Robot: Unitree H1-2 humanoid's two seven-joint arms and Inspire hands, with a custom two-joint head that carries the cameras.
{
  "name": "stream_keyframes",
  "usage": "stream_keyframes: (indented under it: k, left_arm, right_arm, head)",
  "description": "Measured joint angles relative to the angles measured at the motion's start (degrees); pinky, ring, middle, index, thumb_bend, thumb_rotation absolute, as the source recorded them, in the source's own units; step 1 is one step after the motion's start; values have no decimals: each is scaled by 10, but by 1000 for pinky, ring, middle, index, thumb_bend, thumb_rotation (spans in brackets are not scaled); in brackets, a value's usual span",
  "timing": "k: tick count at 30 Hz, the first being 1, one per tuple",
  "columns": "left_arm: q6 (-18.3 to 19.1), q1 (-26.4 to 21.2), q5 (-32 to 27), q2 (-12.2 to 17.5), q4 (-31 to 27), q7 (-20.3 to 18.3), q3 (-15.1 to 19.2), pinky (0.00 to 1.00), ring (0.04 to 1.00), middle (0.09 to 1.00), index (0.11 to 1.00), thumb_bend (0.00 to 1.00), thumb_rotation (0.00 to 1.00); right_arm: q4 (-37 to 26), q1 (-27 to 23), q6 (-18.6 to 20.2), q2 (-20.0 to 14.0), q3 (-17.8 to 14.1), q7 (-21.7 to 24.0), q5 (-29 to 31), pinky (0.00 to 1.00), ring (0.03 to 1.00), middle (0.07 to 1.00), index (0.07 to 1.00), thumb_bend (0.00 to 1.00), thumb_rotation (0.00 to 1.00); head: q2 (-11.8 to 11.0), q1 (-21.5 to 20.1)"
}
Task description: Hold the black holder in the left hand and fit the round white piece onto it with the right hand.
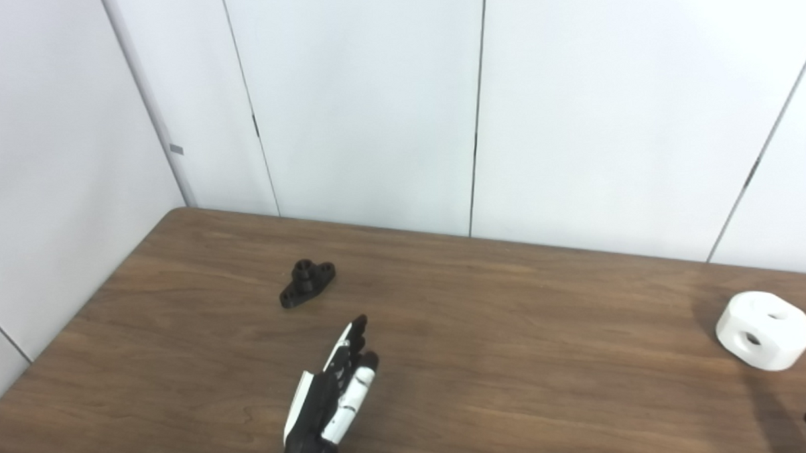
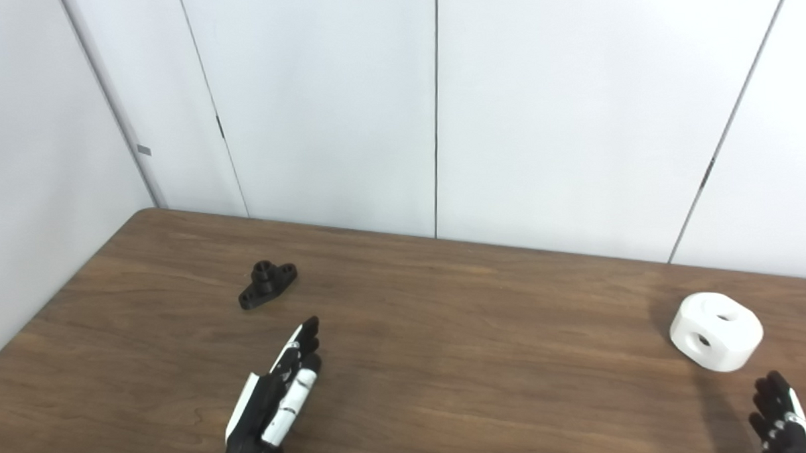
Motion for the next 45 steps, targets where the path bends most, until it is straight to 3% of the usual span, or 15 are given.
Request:
stream_keyframes:
  k: [5, 11, 13, 17, 20, 24, 32, 39, 45]
  left_arm:
    - [42, -4, 99, 4, -47, 28, 15, 877, 904, 926, 918, 586, 196]
    - [115, -28, 169, 21, -87, 28, 47, 877, 920, 940, 920, 675, 173]
    - [136, -47, 196, 39, -90, 27, 58, 810, 880, 914, 904, 735, 209]
    - [156, -91, 243, 81, -83, 30, 81, 855, 914, 921, 890, 788, 171]
    - [157, -115, 263, 94, -76, 33, 88, 828, 907, 917, 872, 808, 159]
    - [157, -136, 292, 101, -44, 42, 90, 813, 909, 902, 856, 840, 218]
    - [176, -193, 337, 153, 35, 49, 91, 899, 947, 908, 848, 861, 328]
    - [193, -211, 363, 167, 116, 48, 64, 984, 959, 927, 830, 918, 382]
    - [212, -234, 376, 182, 191, 49, 36, 1000, 976, 941, 832, 936, 409]
  right_arm:
    - [3, -2, 0, 0, -7, 2, 9, 1000, 1000, 991, 1000, 629, 1000]
    - [12, -3, 0, -5, -12, 1, 4, 1000, 1000, 987, 1000, 634, 1000]
    - [12, -1, 0, -5, -13, 2, 3, 1000, 1000, 984, 1000, 613, 1000]
    - [11, 0, 2, -5, -13, 1, 2, 1000, 1000, 974, 1000, 586, 1000]
    - [9, 1, 12, -5, -13, 1, 0, 1000, 1000, 975, 1000, 569, 1000]
    - [3, 3, 18, -5, -13, 2, 2, 1000, 1000, 979, 1000, 570, 1000]
    - [3, 4, 17, -5, -14, 3, 2, 1000, 1000, 965, 1000, 578, 1000]
    - [0, 7, 19, -5, -14, 3, 2, 1000, 1000, 964, 1000, 598, 1000]
    - [-4, 11, 19, -3, -15, 3, 2, 1000, 1000, 961, 1000, 600, 1000]
  head:
    - [2, 3]
    - [3, 0]
    - [3, -5]
    - [6, -14]
    - [9, -15]
    - [11, -14]
    - [12, -18]
    - [17, -21]
    - [18, -25]
